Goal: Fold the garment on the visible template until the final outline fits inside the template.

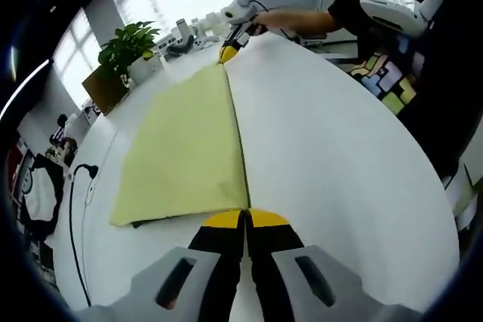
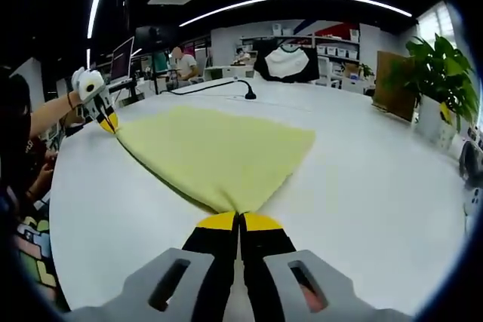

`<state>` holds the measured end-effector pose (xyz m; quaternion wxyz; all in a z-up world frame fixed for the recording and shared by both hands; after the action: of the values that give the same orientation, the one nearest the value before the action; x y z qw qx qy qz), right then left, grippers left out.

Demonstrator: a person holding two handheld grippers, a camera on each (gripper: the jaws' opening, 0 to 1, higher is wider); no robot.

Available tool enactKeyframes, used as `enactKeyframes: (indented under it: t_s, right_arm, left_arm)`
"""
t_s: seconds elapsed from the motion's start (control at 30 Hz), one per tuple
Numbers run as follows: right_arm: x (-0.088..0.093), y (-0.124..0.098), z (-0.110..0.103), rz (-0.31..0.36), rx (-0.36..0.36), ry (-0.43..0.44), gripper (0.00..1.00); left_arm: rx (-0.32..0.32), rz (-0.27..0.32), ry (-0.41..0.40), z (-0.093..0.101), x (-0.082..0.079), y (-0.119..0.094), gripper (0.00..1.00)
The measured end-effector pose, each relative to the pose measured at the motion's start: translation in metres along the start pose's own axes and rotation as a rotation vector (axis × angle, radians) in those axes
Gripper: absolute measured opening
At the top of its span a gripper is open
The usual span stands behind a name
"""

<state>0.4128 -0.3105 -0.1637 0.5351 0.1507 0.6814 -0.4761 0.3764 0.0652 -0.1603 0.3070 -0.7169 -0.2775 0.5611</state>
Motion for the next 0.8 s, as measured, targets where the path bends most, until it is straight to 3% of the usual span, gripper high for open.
enactKeyframes:
  t_s: [0.3,0.57,0.63,0.8]
  right_arm:
    - [0.0072,-0.0026,-0.0080,-0.028,0.008,-0.040,0.00]
    - [0.0084,-0.0039,-0.0077,-0.028,-0.003,-0.005,0.00]
    - [0.0094,-0.0036,-0.0084,-0.011,-0.008,0.045,0.00]
    - [0.0114,-0.0048,-0.0102,0.020,0.011,0.044,0.00]
  left_arm:
    - [0.033,-0.016,-0.015,0.0008,0.0039,0.0017,0.01]
    - [0.013,-0.007,-0.037,0.0004,0.0056,0.0010,0.01]
    - [-0.031,0.044,-0.071,-0.0041,0.0042,0.0020,0.01]
    - [-0.073,0.085,-0.101,0.0007,0.0061,0.0001,0.01]
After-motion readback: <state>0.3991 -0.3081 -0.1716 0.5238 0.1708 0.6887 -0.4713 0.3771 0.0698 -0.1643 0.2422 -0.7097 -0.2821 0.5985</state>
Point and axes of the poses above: the point that each gripper's makers call its tool centre point, and the gripper's own axes: y roughly forward along the fingers, z roughly to its right, x roughly out of its underside, the point moved 3 cm from there along -y, roughly backward along the fingers, and after that the axes turned 7 degrees about x, right-handed, at the moved point
